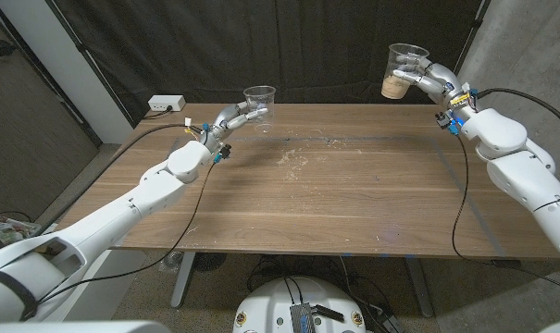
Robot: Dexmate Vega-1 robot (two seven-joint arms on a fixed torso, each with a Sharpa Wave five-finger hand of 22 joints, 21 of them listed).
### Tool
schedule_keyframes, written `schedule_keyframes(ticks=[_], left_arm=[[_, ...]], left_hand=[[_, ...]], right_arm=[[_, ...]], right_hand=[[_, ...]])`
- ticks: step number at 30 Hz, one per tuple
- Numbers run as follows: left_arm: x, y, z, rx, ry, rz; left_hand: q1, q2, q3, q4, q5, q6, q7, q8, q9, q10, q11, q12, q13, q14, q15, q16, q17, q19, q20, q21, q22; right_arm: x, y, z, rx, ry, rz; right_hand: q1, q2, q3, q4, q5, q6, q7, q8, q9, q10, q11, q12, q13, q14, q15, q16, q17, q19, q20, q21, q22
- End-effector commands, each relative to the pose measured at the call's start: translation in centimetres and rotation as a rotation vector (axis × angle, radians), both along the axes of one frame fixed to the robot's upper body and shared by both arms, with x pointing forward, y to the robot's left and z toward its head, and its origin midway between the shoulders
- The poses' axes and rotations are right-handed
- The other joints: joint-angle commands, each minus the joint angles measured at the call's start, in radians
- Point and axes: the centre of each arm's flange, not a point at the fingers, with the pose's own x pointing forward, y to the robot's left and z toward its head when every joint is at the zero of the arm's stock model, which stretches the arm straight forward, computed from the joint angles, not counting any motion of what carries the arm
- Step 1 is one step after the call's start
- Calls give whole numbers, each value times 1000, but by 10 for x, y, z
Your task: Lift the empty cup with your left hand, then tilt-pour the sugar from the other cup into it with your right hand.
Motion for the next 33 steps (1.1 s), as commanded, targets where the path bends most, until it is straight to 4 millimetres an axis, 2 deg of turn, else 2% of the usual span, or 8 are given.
schedule_keyframes(ticks=[1, 6, 12, 18, 27, 33], left_arm=[[17, -11, 20, -10, 30, 3], [34, -18, 31, 12, 1, -24], [44, -24, 40, 41, -11, -50], [51, -32, 43, 49, -6, -65], [58, -41, 41, 60, 26, -77], [62, -42, 43, 72, 35, -70]], left_hand=[[-1, 9, -9, 5, -3, 4, 2, 3, 3, 4, 0, 8, 5, 6, -97, -5, 6, 3, -35, 9, 1], [-2, 11, -12, 7, -5, 6, 4, 3, 4, 2, 1, 8, 8, 4, -98, -7, 9, 1, -36, 10, 0], [-3, 13, -15, 10, -7, 5, 2, 3, 5, 3, 1, 10, 10, 3, -96, -9, 11, -2, -35, 9, -2], [-9, 12, -21, 15, -9, 12, 0, 5, 6, 9, -1, 12, 13, 6, -97, -10, 14, 0, -37, 11, -3], [-10, 16, -25, 18, -11, 12, 2, 5, 9, 8, -2, 13, 17, 8, -96, -11, 17, -1, -37, 12, -4], [-11, 16, -29, 20, -12, 13, 4, 6, 10, 10, -3, 15, 19, 9, -96, -13, 20, -1, -37, 13, -5]], right_arm=[[61, -11, -50, 95, 124, 66], [76, -8, -57, 121, 134, 91], [76, -9, -55, 117, 142, 78], [74, -10, -54, 114, 154, 64], [81, -8, -55, 116, 181, 73], [81, -11, -45, 98, 195, 69]], right_hand=[[3, 10, 8, 2, 2, 13, 0, -1, 0, 17, 2, -6, -2, 16, -190, -1, 2, 5, -96, 10, 0], [3, 8, 8, 1, 2, 19, 2, -2, -3, 20, 2, -9, -6, 19, -190, -2, 1, 5, -96, 11, -1], [3, 6, 9, 0, 2, 26, 6, -4, -7, 29, 6, -13, -12, 27, -190, -3, 2, 8, -95, 15, -3], [3, 5, 10, -1, 2, 31, 8, -5, -9, 36, 5, -14, -12, 33, -190, -5, 2, 11, -94, 19, -4], [3, 3, 11, -2, 2, 33, 9, -8, -11, 42, 4, -17, -10, 41, -190, -7, 2, 13, -94, 23, -6], [1, 3, 10, 0, 1, 35, 10, -9, -11, 44, 5, -18, -9, 44, -190, -9, 2, 14, -93, 25, -8]])
